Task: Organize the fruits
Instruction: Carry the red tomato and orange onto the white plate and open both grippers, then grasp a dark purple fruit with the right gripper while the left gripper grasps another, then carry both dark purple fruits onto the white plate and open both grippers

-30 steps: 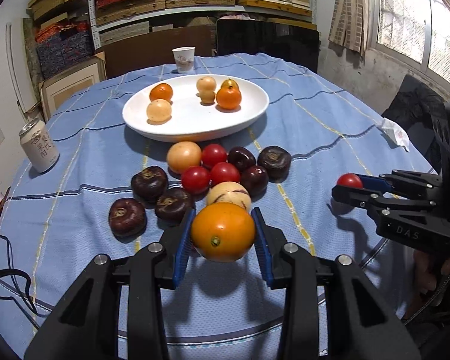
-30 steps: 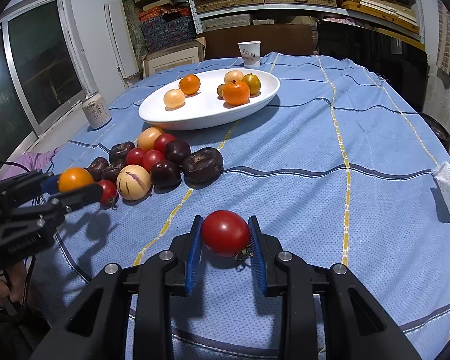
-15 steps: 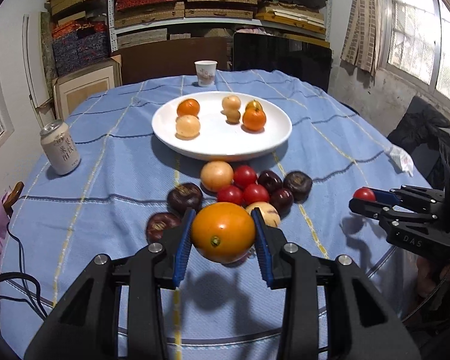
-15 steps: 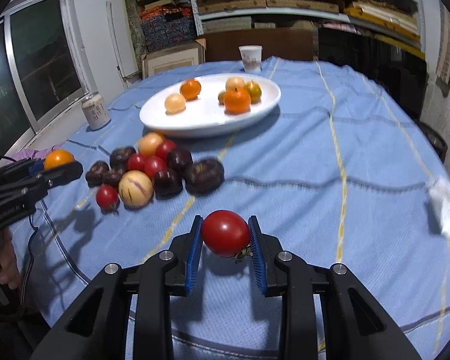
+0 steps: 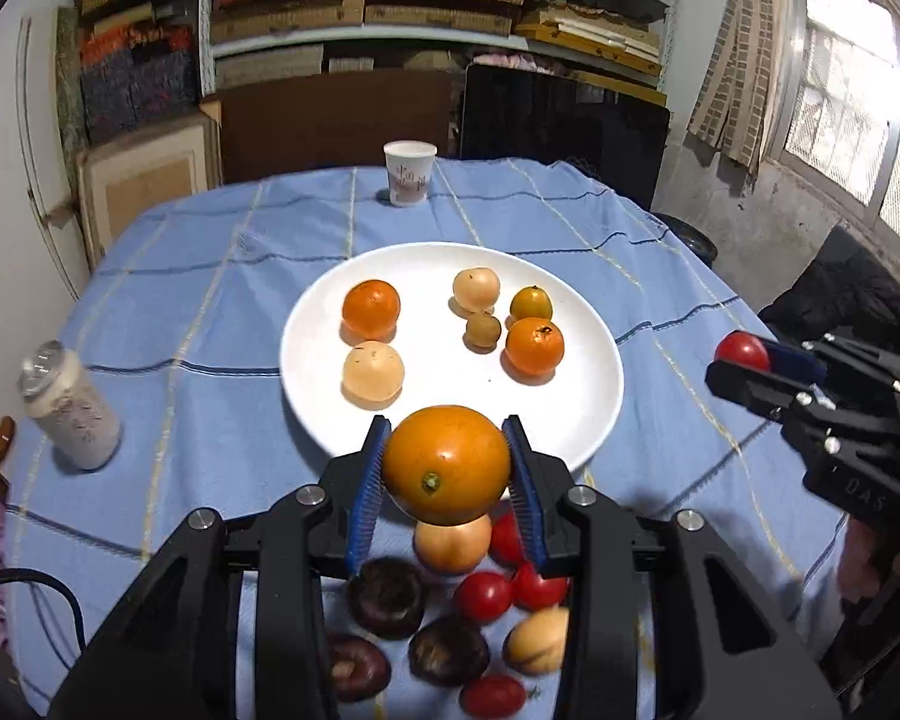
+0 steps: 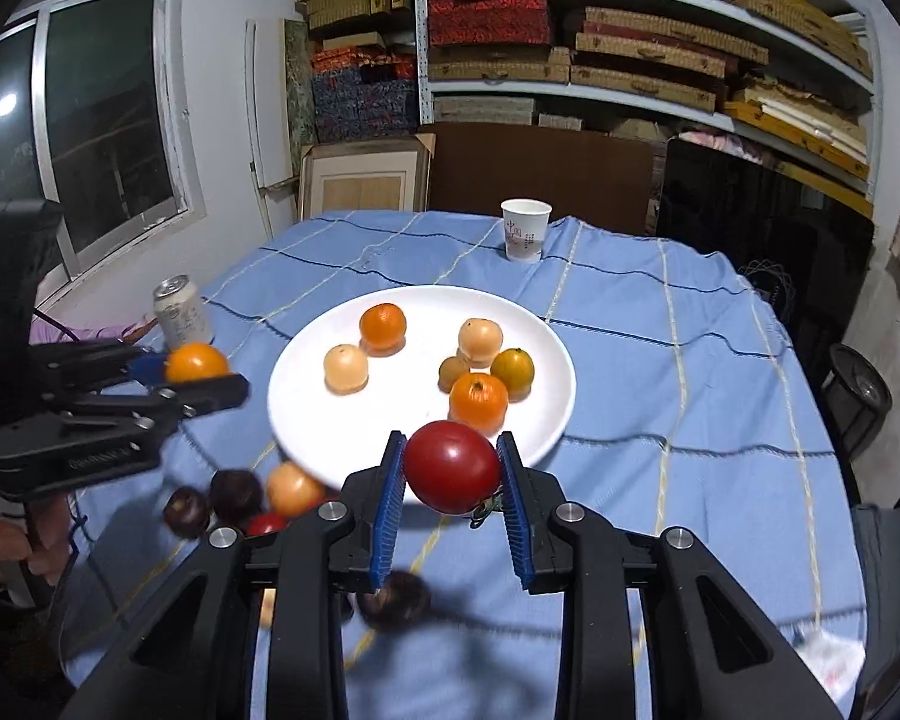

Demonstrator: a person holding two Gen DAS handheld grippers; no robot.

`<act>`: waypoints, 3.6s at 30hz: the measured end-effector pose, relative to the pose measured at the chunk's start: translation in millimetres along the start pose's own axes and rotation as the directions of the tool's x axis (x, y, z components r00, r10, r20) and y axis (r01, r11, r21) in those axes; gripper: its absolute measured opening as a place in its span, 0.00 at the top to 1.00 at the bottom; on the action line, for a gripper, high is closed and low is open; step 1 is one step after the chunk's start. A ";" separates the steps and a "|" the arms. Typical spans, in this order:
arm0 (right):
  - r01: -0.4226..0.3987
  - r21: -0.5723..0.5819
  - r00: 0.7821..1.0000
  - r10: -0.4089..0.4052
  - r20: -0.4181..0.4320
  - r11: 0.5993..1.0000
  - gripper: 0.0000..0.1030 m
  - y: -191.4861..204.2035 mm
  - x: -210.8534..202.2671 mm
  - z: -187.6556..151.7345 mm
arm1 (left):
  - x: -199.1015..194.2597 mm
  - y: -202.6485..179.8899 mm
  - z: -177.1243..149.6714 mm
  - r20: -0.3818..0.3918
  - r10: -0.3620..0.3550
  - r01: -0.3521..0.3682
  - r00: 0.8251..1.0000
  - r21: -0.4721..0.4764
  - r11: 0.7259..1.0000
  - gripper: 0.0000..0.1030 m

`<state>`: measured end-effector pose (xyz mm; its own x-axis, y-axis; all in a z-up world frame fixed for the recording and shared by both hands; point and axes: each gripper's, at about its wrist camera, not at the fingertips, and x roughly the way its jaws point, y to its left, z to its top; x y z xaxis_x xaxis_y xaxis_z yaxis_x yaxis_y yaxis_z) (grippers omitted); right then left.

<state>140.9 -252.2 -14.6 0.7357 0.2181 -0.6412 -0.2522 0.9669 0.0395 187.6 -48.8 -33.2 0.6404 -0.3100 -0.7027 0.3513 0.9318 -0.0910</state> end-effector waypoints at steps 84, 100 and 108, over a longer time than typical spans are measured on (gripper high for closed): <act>-0.005 0.068 0.997 0.010 -0.081 0.998 0.58 28.4 26.5 -85.8 | 1.4 31.7 -118.9 -0.121 0.184 -0.184 0.975 0.012 0.983 0.59; -0.005 0.017 1.000 0.006 -0.020 1.000 0.58 46.4 -19.6 -90.1 | -67.7 1.6 -98.4 0.081 0.186 -0.188 0.979 0.016 0.982 0.59; -0.006 -0.006 0.998 0.006 0.060 1.000 0.58 56.1 -60.8 -70.8 | -88.9 -6.6 -85.2 0.146 0.168 -0.171 0.975 0.006 0.985 0.59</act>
<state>37.6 -220.6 -27.6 0.7704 0.2318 -0.5939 -0.2604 0.9647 0.0387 70.2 -11.3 -30.3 0.7830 -0.1734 -0.5973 0.2413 0.9698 0.0348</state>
